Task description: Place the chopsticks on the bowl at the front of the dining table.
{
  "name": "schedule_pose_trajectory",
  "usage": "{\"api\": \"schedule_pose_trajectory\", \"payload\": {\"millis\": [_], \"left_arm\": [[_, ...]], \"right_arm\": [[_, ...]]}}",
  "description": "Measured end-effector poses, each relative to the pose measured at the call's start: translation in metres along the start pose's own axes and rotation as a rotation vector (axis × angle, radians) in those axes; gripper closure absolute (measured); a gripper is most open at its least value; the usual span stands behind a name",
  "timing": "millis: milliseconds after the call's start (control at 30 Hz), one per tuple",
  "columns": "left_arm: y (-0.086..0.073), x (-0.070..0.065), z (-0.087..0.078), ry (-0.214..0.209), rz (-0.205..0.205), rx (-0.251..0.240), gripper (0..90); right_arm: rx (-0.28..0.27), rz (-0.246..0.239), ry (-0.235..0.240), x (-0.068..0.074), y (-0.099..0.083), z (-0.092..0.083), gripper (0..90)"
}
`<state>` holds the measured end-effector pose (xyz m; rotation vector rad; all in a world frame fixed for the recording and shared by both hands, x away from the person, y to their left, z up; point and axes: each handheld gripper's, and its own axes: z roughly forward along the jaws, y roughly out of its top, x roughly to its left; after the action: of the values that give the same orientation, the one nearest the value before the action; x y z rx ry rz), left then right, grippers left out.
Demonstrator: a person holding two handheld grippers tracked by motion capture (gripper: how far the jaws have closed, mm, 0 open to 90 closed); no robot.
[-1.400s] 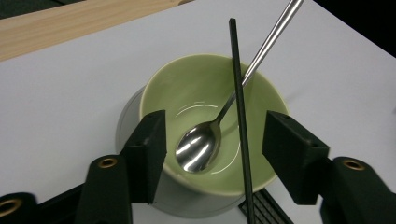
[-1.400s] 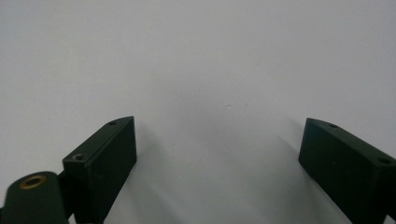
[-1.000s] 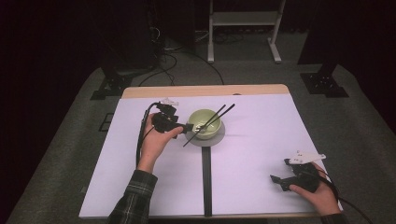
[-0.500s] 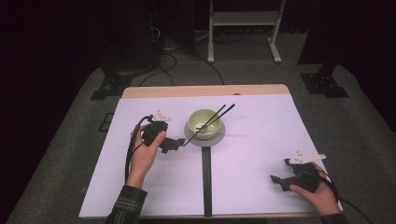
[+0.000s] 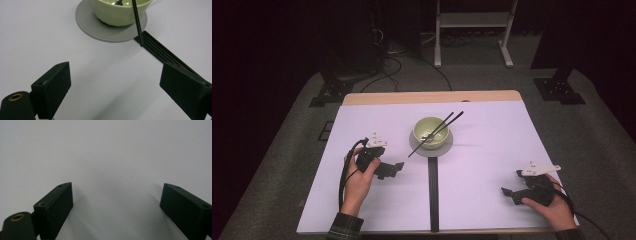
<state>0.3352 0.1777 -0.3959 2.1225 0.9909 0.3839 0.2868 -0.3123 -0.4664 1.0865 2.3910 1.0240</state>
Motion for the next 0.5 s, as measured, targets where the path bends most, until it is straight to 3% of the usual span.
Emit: {"api": "schedule_pose_trajectory", "payload": {"millis": [67,200,367,500], "left_arm": [[-0.006,-0.002,-0.002,-0.005,0.003,-0.004,9.0],[-0.017,-0.005,-0.006,-0.063,-0.020,-0.014,9.0],[-0.026,-0.012,-0.008,-0.075,-0.016,-0.029,9.0],[-0.029,-0.020,-0.004,-0.056,-0.011,-0.042,9.0]], "right_arm": [[0.000,-0.001,0.000,0.000,0.000,0.000,9.9],[0.000,-0.001,0.000,0.000,0.000,0.000,10.0],[0.000,0.000,0.001,0.000,0.000,0.000,9.9],[0.000,0.000,0.002,0.000,0.000,0.000,9.9]]}}
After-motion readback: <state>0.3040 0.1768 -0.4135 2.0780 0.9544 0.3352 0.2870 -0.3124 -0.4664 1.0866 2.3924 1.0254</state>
